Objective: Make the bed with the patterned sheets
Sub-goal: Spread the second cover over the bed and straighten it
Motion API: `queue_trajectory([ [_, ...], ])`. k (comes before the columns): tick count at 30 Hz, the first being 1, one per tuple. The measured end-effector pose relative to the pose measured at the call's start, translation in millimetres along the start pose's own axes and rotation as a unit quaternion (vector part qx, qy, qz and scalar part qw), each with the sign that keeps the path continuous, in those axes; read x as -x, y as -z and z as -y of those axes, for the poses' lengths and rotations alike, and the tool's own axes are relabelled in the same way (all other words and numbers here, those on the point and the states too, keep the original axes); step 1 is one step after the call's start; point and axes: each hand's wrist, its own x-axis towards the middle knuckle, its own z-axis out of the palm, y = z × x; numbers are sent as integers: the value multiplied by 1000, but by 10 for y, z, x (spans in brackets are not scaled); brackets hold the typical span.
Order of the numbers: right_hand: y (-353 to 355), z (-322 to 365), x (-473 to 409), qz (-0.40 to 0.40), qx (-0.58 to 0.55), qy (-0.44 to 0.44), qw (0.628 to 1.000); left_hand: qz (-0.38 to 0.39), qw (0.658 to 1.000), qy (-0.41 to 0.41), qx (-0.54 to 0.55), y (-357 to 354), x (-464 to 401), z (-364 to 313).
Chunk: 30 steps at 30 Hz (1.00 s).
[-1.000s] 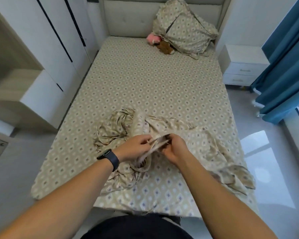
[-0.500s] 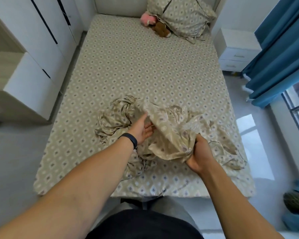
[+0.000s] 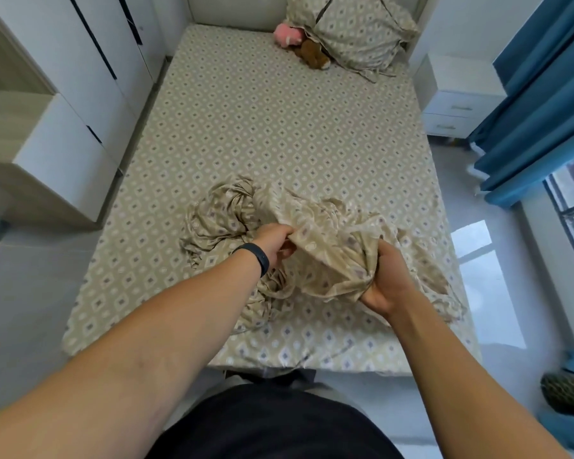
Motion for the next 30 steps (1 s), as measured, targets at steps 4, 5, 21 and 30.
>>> queue_trajectory([
  [4,560,156,-112,-296,182,36,937,-3,997,-80,19,-123,282,-96],
  [5,677,176,-146,-409,252,32,877,43,995,-81,34,-165,399,-95],
  [21,7,-433,-712,18,444,-66,893,-22,991,-50,-121,583,830,468],
  [30,-58,-370,-357,177,329,-78,924,-119,984,-38,-126,622,375,174],
])
